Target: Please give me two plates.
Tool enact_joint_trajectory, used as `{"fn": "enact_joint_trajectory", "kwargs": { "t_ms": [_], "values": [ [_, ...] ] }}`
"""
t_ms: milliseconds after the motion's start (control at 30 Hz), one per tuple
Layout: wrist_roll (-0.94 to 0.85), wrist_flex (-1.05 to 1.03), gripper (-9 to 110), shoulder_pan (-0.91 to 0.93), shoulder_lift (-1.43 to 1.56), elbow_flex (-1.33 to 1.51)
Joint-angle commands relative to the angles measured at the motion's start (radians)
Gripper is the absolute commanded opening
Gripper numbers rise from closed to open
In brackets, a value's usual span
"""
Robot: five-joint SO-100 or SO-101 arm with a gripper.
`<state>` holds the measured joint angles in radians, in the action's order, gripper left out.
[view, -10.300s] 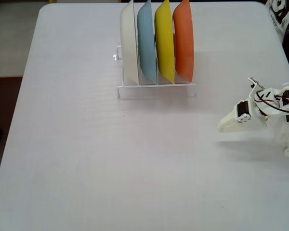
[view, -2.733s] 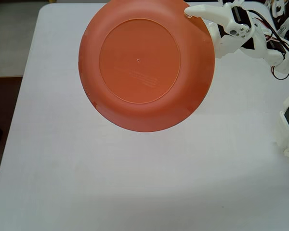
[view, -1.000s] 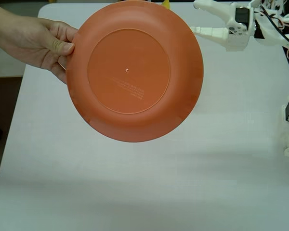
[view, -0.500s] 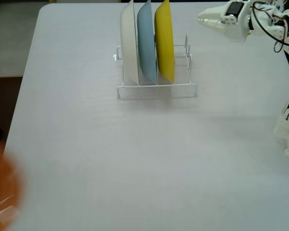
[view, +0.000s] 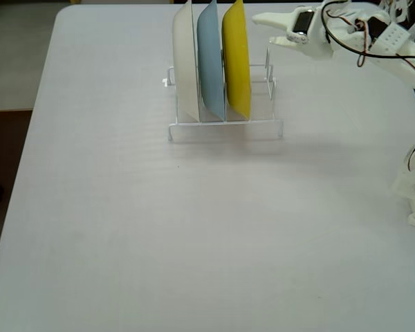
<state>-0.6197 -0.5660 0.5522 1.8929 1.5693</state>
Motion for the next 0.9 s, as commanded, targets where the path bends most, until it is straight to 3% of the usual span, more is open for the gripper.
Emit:
{"fn": "enact_joint_trajectory", "kwargs": {
  "t_ms": [0,533,633,733,867],
  "values": [
    [-0.040,0.031,36,0.006,-0.034,-0.127],
    [-0.012,0.063,30,0.006,-0.272,-0.318],
    [0.006,0.063,20,0.006,-0.313,-0.357],
    [0.026,0.063,0,0.003,-0.324,-0.382],
    [0.054,0.002,0,0.011,-0.287,-0.428]
  ]
}}
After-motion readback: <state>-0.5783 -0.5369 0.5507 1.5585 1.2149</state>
